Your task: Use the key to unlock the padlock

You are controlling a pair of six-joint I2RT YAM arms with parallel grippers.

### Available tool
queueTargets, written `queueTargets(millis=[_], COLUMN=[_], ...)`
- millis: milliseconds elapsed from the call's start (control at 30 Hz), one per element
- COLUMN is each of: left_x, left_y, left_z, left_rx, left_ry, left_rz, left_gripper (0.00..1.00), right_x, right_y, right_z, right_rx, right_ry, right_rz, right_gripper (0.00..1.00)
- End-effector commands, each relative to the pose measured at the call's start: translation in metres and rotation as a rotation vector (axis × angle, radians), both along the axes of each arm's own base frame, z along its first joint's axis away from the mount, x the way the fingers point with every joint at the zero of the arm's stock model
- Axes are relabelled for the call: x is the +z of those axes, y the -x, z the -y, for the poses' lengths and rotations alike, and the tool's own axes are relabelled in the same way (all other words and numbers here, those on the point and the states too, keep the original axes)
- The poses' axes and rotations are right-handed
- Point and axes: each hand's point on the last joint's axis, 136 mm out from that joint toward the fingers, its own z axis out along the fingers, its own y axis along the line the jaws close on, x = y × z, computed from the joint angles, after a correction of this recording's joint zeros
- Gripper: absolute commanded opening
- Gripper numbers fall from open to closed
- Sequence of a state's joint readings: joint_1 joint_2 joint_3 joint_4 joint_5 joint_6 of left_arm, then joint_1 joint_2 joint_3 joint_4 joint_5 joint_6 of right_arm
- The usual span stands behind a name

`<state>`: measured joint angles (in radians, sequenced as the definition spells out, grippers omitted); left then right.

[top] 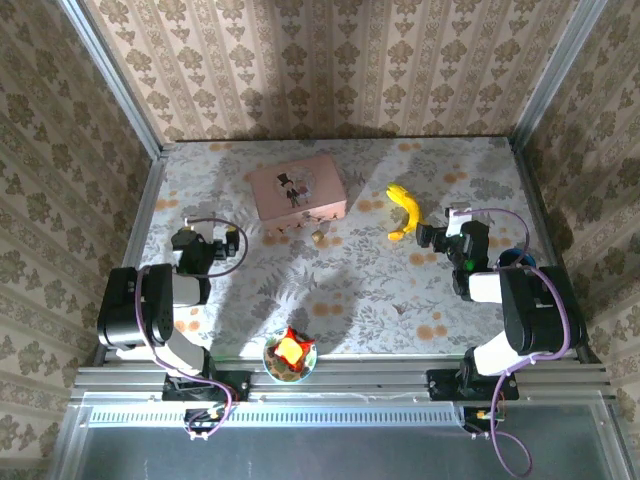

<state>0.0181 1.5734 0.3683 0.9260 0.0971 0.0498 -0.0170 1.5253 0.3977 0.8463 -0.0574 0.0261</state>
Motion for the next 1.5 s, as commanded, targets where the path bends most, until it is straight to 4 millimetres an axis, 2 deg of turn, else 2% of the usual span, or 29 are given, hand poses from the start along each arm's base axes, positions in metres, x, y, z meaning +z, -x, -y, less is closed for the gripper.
queueTargets(millis=[0, 1167, 1467], left_x=[0.0143, 0.0142, 0.0191], left_y=[-0.0069, -0.0067, -0.0073], left_z=[0.0013, 0.0021, -0.003], left_rx=[-0.006, -0.009, 0.019], left_ry=[-0.019, -0.017, -0.015], left_rz=[0.039, 0.038, 0.041], left_gripper=[1.0, 1.0, 1.0], right_x=[0.0033, 0.0045, 0.0098], right_y=[-0.0032, -0.0031, -0.0059], right_z=[-0.0006, -0.0006, 0.0061], right_rx=[0.0, 0.0, -0.046], right_ry=[0.001, 0.002, 0.011], right_rz=[0.01, 0.014, -0.009], right_gripper=[1.0, 1.0, 1.0])
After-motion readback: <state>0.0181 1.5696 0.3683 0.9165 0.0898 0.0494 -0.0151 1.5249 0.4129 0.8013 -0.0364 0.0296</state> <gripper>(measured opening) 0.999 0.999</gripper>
